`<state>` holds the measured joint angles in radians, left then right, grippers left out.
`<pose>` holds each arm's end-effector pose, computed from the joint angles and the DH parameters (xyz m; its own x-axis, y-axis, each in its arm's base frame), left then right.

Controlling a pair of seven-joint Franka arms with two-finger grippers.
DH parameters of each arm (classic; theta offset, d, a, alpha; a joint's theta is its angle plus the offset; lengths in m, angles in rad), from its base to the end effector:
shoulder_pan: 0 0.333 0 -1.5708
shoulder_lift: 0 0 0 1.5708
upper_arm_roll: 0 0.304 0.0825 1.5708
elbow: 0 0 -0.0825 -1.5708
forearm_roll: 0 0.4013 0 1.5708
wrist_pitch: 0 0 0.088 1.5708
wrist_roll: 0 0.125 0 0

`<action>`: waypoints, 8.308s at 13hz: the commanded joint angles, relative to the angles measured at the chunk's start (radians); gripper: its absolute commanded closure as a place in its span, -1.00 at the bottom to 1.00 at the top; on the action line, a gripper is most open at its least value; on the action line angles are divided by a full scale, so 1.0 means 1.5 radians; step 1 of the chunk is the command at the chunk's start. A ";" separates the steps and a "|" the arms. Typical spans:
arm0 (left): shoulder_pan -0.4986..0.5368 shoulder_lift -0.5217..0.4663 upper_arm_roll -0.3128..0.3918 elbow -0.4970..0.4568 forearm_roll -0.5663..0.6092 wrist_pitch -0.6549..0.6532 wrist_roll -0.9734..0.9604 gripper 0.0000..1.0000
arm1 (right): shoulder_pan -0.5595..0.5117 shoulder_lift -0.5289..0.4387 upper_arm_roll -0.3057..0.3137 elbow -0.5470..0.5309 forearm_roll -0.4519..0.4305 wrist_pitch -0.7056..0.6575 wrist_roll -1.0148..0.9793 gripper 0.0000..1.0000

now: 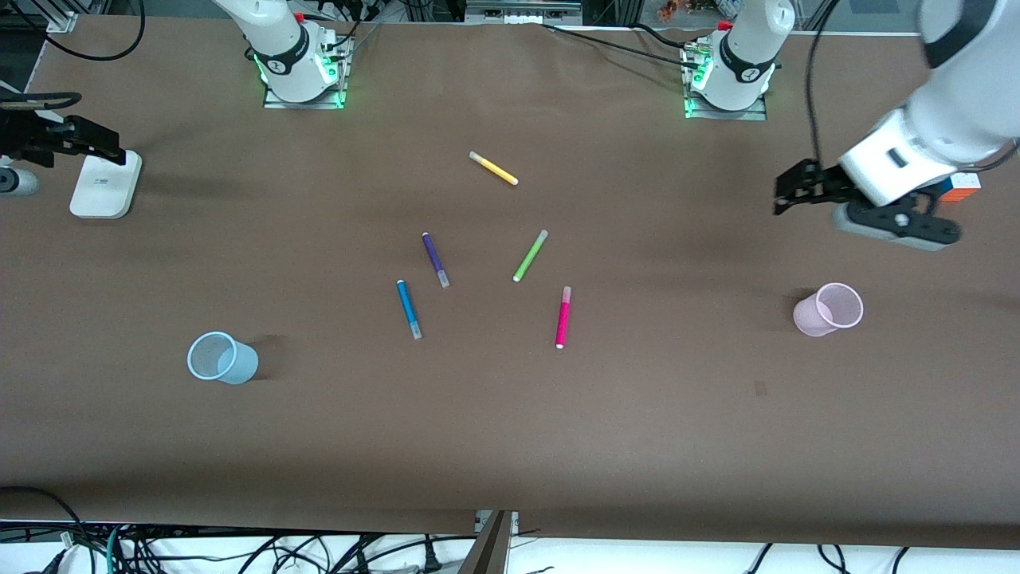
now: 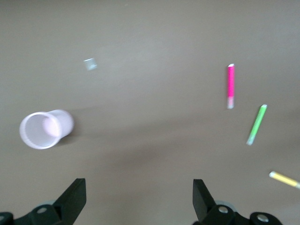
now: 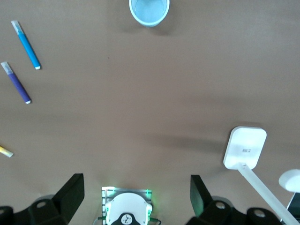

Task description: Place pink and blue markers in matching cups

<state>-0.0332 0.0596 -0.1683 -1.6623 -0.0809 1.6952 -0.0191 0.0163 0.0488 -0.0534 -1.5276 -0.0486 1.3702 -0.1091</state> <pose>0.5807 -0.1258 0.5263 0.9848 -0.1715 -0.0281 -0.1684 -0.9817 0.0893 0.5589 -0.0269 0.5727 0.9760 0.0625 -0.2088 0.0700 -0.9971 0.0286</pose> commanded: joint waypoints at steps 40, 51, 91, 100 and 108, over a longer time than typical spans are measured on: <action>-0.023 0.322 -0.222 0.024 0.218 0.123 -0.237 1.00 | 0.320 0.508 0.013 0.011 0.081 0.608 0.061 0.10; 0.119 0.262 -0.238 0.244 0.281 -0.316 0.120 1.00 | 0.239 0.446 0.009 0.017 0.085 0.600 -0.148 1.00; 0.258 0.314 -0.314 0.253 0.303 -0.194 0.054 -1.00 | -0.109 0.402 0.007 0.019 0.570 0.397 -1.184 1.00; 0.012 0.150 0.034 0.244 0.067 -0.193 -0.005 -1.00 | -0.117 0.407 0.007 0.028 0.574 0.390 -1.173 -0.99; 0.001 -0.040 0.071 -0.044 0.035 -0.004 0.021 -1.00 | -0.085 0.387 0.012 0.123 0.477 0.349 -0.881 -1.00</action>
<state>-0.0332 0.1156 -0.0723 -1.5823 -0.0053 1.6148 -0.0256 -0.1335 0.6499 -0.0425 -1.3846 0.7427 1.9232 -1.5796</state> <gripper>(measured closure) 0.000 0.000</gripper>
